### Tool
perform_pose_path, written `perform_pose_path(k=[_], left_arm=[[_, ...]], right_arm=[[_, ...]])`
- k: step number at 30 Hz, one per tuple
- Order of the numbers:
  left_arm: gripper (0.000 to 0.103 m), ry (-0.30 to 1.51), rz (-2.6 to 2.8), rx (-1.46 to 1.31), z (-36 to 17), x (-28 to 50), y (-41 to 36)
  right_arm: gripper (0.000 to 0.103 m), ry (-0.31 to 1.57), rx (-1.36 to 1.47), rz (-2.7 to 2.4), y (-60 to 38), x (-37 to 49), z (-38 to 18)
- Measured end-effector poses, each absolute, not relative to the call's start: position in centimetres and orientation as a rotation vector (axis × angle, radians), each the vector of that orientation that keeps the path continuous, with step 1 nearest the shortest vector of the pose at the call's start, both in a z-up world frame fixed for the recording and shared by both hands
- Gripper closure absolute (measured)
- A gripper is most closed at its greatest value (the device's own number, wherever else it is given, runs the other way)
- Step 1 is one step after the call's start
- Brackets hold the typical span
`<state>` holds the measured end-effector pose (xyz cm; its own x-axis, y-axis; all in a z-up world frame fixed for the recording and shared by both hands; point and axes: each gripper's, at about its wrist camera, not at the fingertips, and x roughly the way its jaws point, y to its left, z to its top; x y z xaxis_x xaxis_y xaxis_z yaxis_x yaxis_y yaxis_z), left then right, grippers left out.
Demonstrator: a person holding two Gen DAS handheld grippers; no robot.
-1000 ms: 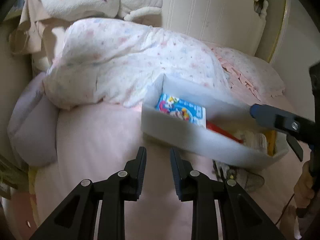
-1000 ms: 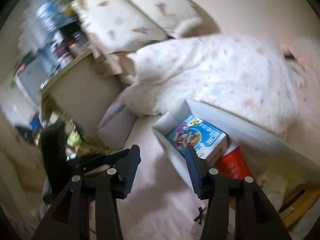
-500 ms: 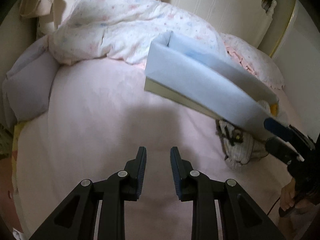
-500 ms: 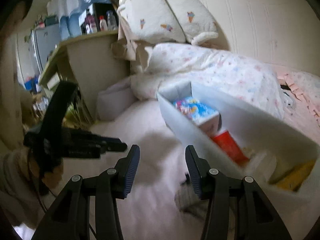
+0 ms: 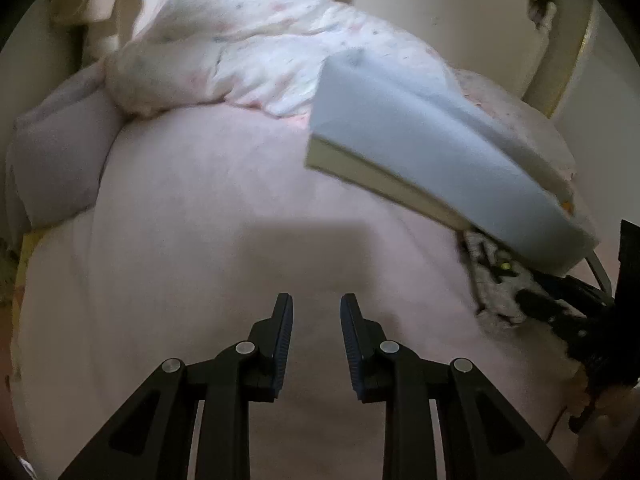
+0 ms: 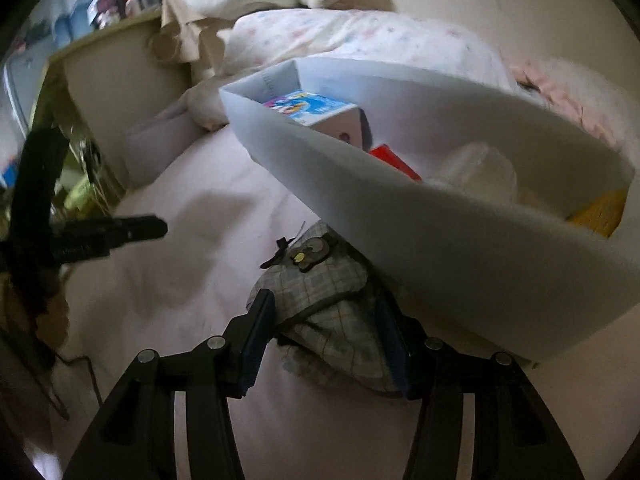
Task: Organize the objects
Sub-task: 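Move the right tool down to the plaid cloth beside the basket, then grasp the plaid cloth with the right tool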
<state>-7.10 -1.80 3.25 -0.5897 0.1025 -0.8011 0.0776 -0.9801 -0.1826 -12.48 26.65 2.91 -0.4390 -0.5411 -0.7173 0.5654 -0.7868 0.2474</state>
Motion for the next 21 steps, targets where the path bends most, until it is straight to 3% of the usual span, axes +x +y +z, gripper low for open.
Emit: perform_pose_path(k=[14, 18, 21], left_arm=[[0.079, -0.314, 2.79, -1.482, 1.9, -7.1, -2.9], [0.065, -0.295, 2.815, -1.379, 0.9, -6.5, -2.5], [0.048, -0.244, 2.803, -1.318, 0.5, -6.2, -1.6]], right_arm=[[0.059, 0.027, 1.041, -2.256, 26.8, -12.0, 2.3], [0.057, 0.003, 1.036, -2.255, 27.2, -12.1, 1.9], [0.041, -0.07, 1.074, -2.243, 28.0, -12.8, 1.3]])
